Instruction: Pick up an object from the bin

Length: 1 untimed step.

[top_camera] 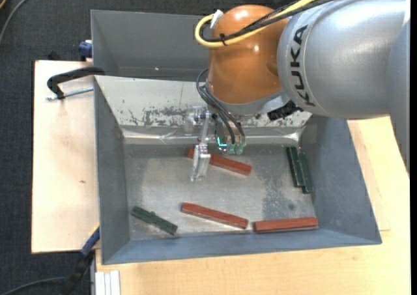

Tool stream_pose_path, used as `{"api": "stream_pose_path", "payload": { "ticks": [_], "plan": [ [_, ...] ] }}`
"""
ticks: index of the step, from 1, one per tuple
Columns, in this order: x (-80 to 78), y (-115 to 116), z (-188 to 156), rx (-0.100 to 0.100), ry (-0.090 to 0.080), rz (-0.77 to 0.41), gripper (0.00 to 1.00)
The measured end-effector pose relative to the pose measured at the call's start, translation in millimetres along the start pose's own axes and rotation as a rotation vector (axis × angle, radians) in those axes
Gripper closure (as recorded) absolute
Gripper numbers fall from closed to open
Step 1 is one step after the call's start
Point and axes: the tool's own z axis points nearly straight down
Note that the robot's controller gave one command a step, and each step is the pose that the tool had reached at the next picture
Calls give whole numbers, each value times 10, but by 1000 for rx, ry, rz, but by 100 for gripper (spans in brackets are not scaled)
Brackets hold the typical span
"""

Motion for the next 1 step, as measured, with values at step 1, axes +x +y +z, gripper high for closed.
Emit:
{"api": "stream_pose_path", "payload": {
  "ticks": [1],
  "plan": [
    [379, -371, 1353, 1, 2, -30, 0]
  ]
}}
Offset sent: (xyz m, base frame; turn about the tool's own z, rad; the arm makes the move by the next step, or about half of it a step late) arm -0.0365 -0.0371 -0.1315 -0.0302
